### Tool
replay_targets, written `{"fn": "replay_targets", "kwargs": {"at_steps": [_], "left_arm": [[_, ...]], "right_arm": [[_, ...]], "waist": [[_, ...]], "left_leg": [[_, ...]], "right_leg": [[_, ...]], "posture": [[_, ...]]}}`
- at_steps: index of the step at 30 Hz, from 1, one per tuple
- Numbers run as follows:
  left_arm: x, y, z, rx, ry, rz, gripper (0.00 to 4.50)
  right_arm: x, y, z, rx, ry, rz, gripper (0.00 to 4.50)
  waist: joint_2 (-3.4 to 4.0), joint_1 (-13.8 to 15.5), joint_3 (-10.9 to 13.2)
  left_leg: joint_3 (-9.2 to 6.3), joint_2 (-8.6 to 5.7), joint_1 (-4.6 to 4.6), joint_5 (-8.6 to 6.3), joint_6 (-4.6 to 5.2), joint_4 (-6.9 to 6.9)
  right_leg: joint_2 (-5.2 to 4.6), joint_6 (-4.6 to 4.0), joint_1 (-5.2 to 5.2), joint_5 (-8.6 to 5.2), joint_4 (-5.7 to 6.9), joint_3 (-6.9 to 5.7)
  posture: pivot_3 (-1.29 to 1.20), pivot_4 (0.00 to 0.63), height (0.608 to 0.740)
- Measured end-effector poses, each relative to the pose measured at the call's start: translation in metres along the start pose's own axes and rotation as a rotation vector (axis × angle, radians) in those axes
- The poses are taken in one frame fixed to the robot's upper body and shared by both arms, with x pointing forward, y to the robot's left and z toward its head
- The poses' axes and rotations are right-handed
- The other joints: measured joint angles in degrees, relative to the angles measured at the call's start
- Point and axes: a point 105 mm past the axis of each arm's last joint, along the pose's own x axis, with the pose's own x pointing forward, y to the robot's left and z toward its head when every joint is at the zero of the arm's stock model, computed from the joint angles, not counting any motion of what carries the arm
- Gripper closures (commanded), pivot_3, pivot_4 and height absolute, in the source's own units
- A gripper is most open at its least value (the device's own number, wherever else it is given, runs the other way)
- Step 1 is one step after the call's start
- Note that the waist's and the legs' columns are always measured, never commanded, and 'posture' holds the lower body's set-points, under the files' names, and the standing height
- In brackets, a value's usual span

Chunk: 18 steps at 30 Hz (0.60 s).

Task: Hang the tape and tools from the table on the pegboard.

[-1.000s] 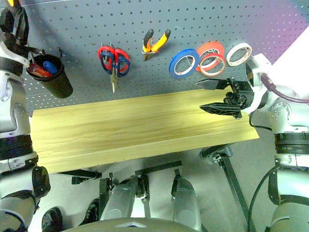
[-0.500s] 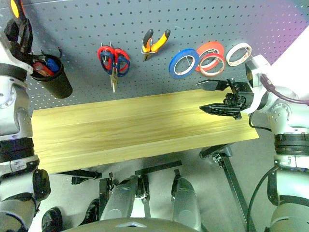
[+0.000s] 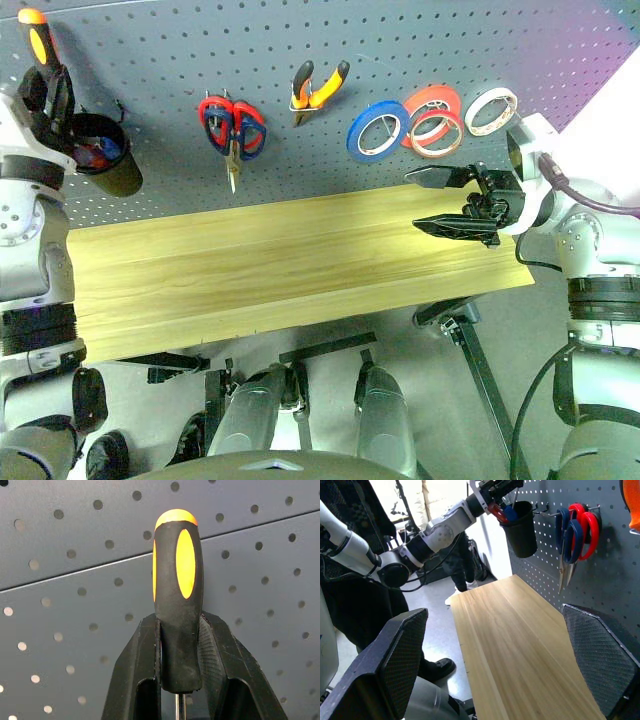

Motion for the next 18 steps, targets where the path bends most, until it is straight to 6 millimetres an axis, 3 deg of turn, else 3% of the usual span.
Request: {"fn": "replay_targets", "kwargs": {"at_steps": [12, 18], "left_arm": [[-0.0021, -0.0013, 0.0009, -0.079, -0.01, -0.004, 0.18], [-0.0028, -0.0045, -0.0023, -0.122, 0.002, -0.013, 0.03]], "right_arm": [[0.0005, 0.0006, 0.0018, -0.009, 0.001, -0.001, 0.0], [0.0008, 0.0008, 0.002, -0.01, 0.003, 0.0, 0.0]], "waist": [[0.0, -1.2, 0.0], [0.0, -0.8, 0.0]], "left_leg": [[0.04, 0.03, 0.01, -0.02, 0.07, -0.03], [0.04, 0.02, 0.01, -0.03, 0.05, -0.01]], "right_leg": [[0.04, 0.0, -0.01, 0.0, -0.03, 0.01], [-0.03, -0.01, 0.0, 0.01, -0.01, 0.0]], "posture": [[-0.02, 0.215, 0.723], [-0.02, 0.216, 0.723]]}}
